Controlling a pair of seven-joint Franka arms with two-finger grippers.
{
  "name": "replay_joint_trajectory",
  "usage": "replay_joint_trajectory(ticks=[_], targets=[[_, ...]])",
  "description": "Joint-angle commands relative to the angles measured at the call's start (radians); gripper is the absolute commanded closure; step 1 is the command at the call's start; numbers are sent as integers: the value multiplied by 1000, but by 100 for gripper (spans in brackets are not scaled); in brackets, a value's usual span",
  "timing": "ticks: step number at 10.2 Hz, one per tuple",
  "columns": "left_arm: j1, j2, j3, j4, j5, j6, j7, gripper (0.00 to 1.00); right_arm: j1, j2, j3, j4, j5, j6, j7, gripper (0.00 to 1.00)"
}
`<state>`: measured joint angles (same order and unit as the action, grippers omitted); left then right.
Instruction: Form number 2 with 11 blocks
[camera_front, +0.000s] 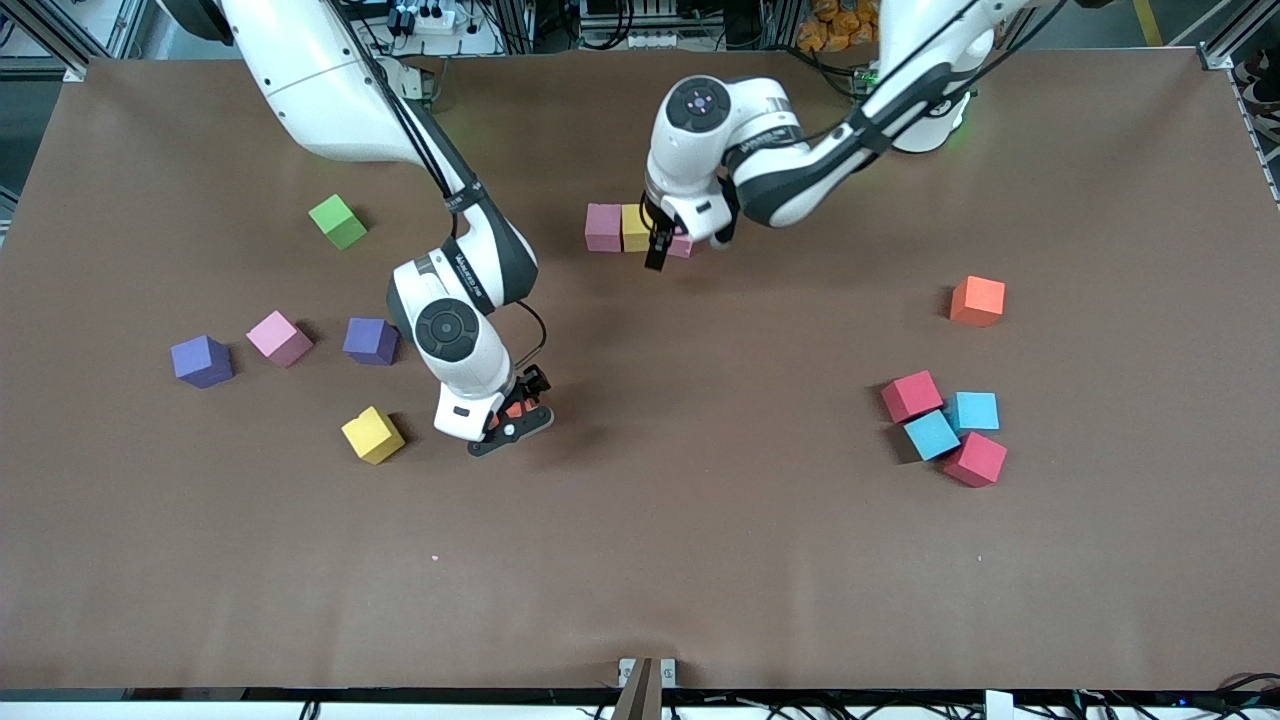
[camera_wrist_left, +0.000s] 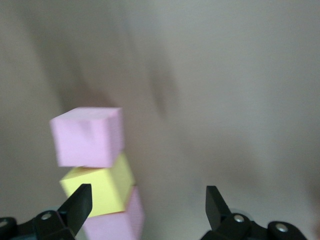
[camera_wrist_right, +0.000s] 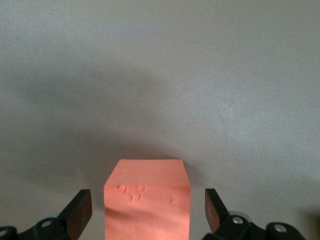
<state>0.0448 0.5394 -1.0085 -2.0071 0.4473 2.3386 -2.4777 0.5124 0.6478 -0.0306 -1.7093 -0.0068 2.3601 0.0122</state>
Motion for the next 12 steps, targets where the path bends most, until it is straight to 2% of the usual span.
replay_joint_trajectory(ticks=[1, 2, 6, 7, 8, 9, 10, 11, 12], targets=[[14, 4, 109, 105, -24, -42, 277, 0, 5, 18, 5, 4, -27, 24, 19, 0], [14, 2, 181, 114, -44, -54, 447, 0, 6, 21, 5, 4, -27, 24, 19, 0], [14, -6, 376, 214, -81, -249, 1137, 0, 6, 23, 5, -16, -28, 19, 17, 0], [15, -16, 433, 221, -96, -268, 1289, 0, 5, 21, 5, -19, -28, 19, 17, 23], [15, -28, 500, 217, -126, -269, 1474, 0, 5, 19, 5, -21, -28, 15, 15, 65], [15, -29, 554, 211, -136, -271, 1672, 0, 6, 12, 5, -20, -28, 7, 15, 83], [15, -26, 597, 200, -137, -271, 1852, 0, 12, 0, 6, -16, -28, -10, 17, 90], [15, -27, 628, 197, -137, -271, 1960, 0, 32, -14, 8, -6, -25, -42, 43, 91], [15, -27, 642, 197, -139, -271, 1988, 0, 46, -33, 14, 11, -22, -67, 116, 91]])
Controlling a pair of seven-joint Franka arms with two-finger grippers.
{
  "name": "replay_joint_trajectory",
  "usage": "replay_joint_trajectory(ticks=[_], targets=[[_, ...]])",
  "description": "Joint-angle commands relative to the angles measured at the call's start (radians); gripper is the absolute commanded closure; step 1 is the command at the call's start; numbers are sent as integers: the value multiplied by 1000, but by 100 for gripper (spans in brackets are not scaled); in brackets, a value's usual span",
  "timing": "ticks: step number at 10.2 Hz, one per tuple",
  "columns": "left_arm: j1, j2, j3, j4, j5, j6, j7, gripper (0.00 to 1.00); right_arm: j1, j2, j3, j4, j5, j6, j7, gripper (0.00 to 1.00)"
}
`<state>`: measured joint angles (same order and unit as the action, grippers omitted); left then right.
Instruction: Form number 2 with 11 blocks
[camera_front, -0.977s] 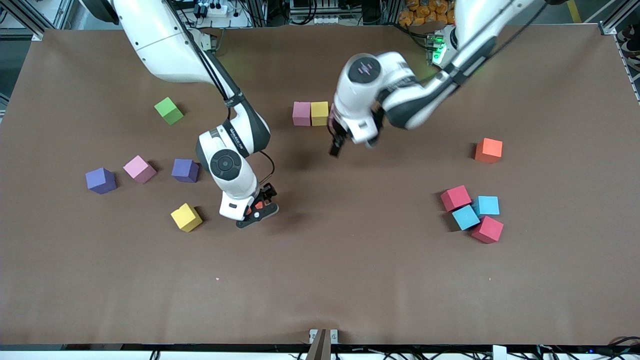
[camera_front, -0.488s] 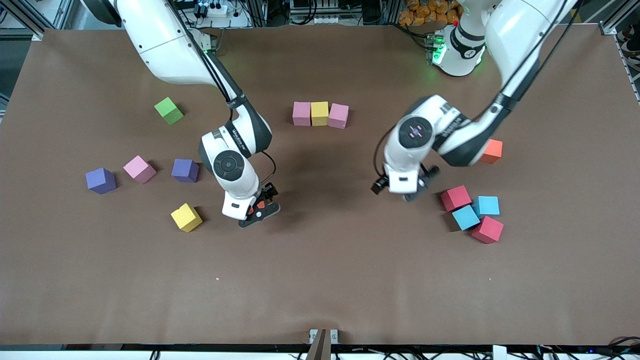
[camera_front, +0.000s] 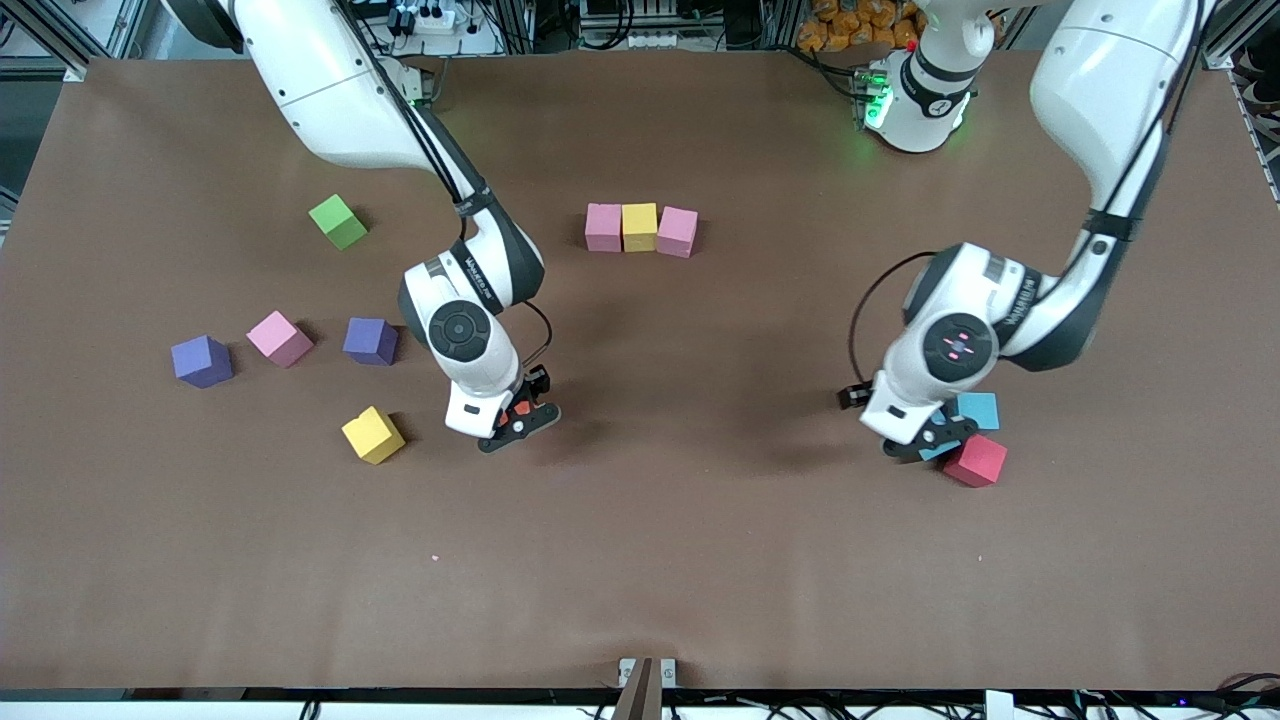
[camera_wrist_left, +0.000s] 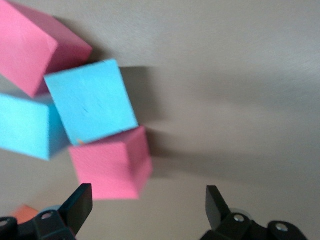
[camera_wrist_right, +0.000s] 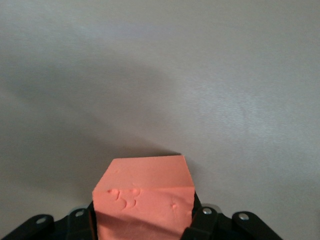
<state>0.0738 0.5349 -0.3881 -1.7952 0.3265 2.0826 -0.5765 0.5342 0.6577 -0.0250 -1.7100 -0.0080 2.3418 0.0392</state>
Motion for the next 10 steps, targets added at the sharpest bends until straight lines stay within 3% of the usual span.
replay_joint_trajectory(ticks=[1, 4, 7, 10], targets=[[-17, -20, 41, -6, -47, -15, 67, 0, 53, -58, 10, 26, -12, -90, 159, 91], [-81, -10, 141, 23, -127, -10, -15, 0, 186, -81, 11, 32, -9, -128, 490, 90], [-115, 63, 159, 109, -118, -12, -155, 0, 341, -70, 16, 32, 28, -72, 816, 90], [-198, 70, 262, 128, -93, -25, -145, 0, 438, -56, 14, 13, 63, 0, 935, 90]])
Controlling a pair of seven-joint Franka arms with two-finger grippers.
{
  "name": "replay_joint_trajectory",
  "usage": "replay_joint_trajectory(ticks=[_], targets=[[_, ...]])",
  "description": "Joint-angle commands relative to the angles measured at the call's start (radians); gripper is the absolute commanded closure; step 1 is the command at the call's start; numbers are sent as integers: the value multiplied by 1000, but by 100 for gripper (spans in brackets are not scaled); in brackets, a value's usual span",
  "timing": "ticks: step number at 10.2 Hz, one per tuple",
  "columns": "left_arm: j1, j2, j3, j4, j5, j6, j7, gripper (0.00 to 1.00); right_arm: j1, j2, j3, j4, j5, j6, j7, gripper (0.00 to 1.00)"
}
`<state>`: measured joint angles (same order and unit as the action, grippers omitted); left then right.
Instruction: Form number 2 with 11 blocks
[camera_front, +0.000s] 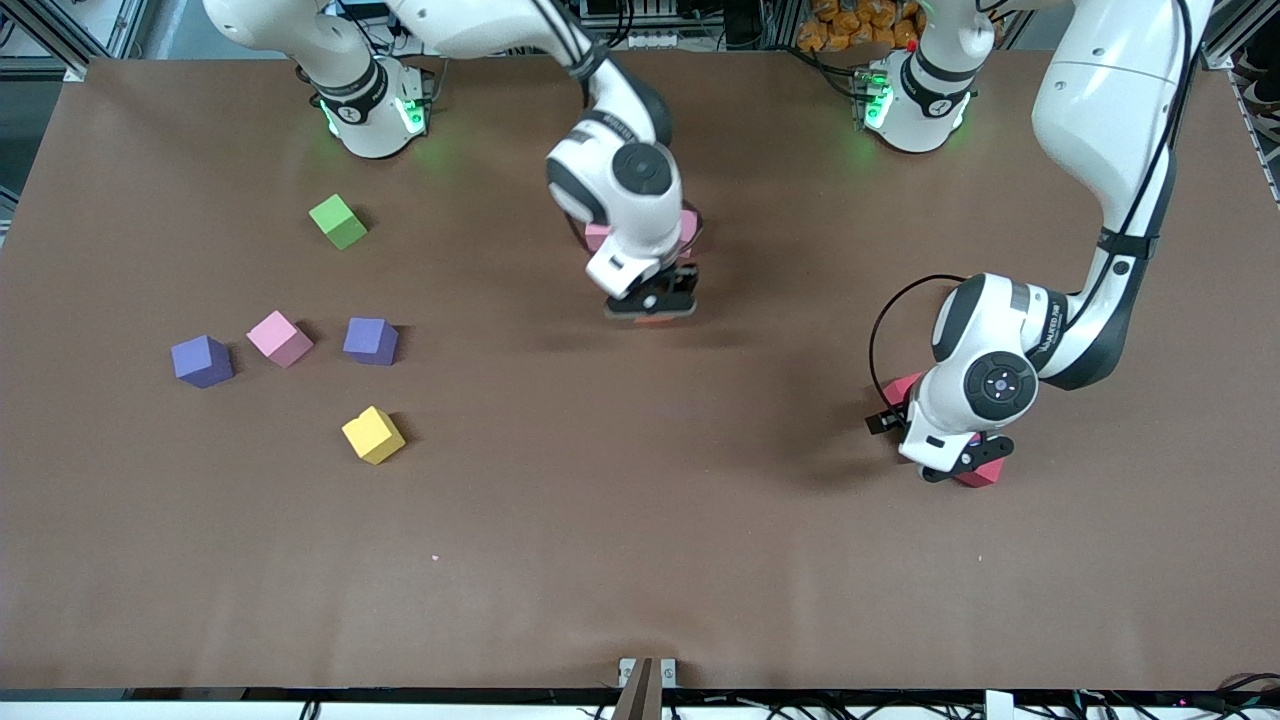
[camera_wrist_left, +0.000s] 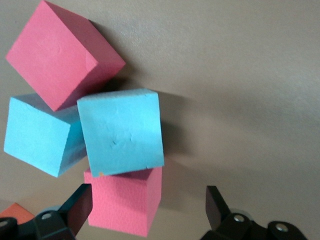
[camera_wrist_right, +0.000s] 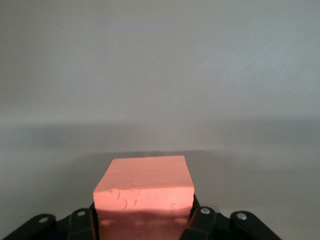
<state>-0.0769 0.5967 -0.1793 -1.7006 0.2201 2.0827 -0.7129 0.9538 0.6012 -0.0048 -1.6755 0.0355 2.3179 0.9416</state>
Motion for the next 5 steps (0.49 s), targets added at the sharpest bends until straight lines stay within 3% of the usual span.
replay_joint_trajectory(ticks=[1, 5], targets=[[-55, 9, 57, 59, 21, -68, -2, 0, 31, 8, -6, -35, 20, 56, 46, 90], [-57, 18, 57, 79, 94, -118, 54, 0, 52, 37, -6, -64, 20, 103, 121, 89]])
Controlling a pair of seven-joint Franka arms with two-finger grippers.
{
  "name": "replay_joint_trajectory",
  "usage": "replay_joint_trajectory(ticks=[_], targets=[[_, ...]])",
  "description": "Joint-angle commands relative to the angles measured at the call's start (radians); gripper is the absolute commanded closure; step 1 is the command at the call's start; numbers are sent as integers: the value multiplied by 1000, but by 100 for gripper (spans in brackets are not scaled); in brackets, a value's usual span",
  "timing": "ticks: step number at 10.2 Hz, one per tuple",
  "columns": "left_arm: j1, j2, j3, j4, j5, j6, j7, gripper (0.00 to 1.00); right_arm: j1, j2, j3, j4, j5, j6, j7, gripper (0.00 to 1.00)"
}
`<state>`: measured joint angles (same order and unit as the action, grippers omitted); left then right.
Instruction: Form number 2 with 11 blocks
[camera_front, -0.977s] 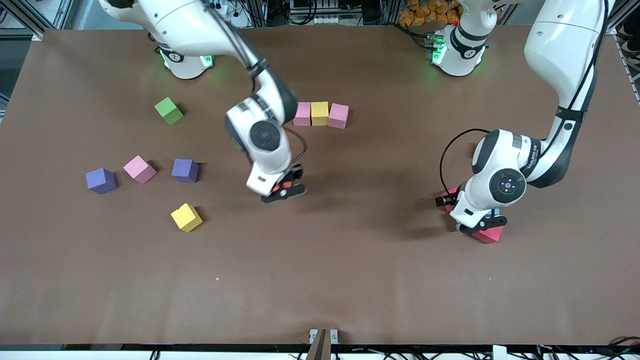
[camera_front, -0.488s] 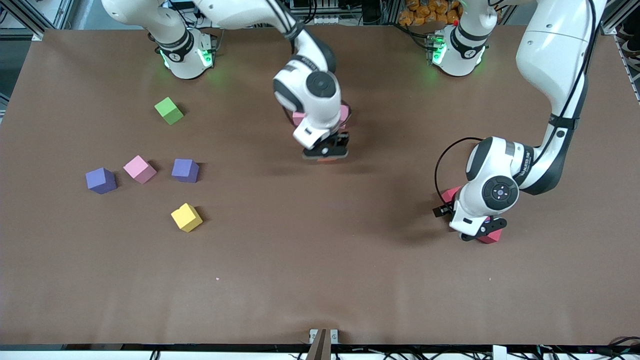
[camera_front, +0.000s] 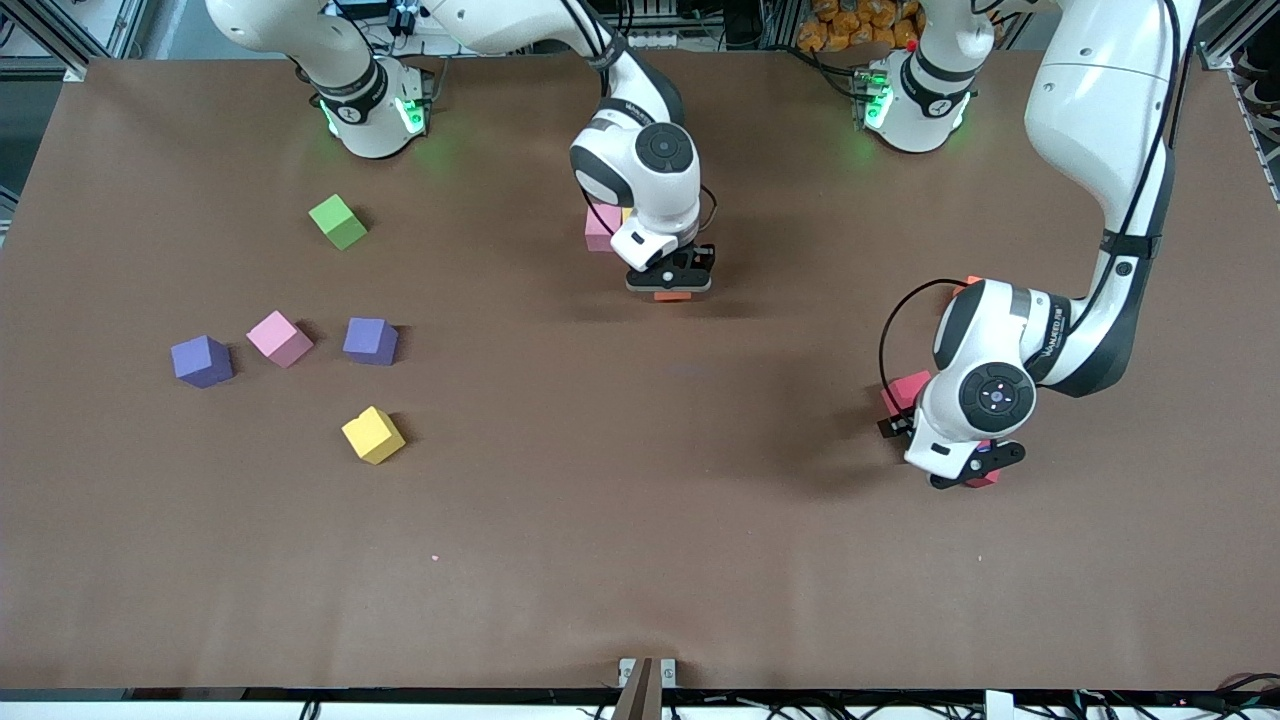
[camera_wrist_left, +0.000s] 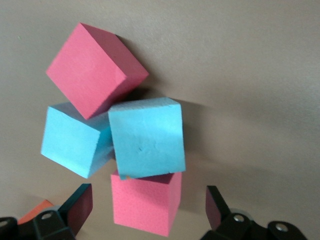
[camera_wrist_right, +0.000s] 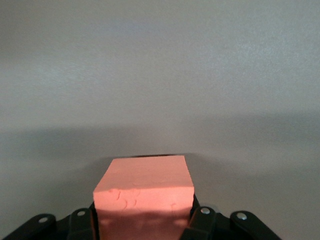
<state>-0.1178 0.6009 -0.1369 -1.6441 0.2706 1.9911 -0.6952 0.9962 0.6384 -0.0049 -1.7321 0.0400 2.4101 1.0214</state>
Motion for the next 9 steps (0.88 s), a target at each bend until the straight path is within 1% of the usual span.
replay_joint_trajectory(ticks=[1, 2, 3, 5, 6, 9], targets=[[-20, 20, 14, 23, 56, -26, 80, 0, 15, 7, -6, -6, 15, 10, 71, 89], [-25, 37, 16, 26, 55, -26, 97, 0, 22, 9, -6, -7, 15, 10, 78, 88], [-37, 55, 16, 55, 56, -29, 97, 0, 28, 9, -6, -7, 15, 9, 78, 88], [-107, 75, 94, 84, 44, -47, 98, 0, 38, 9, -6, -9, 15, 7, 78, 88], [-123, 77, 109, 87, 38, -54, 99, 0, 45, 9, -6, -9, 15, 4, 78, 87], [-125, 77, 132, 89, 33, -52, 91, 0, 58, 9, -6, -33, 14, 4, 77, 87]])
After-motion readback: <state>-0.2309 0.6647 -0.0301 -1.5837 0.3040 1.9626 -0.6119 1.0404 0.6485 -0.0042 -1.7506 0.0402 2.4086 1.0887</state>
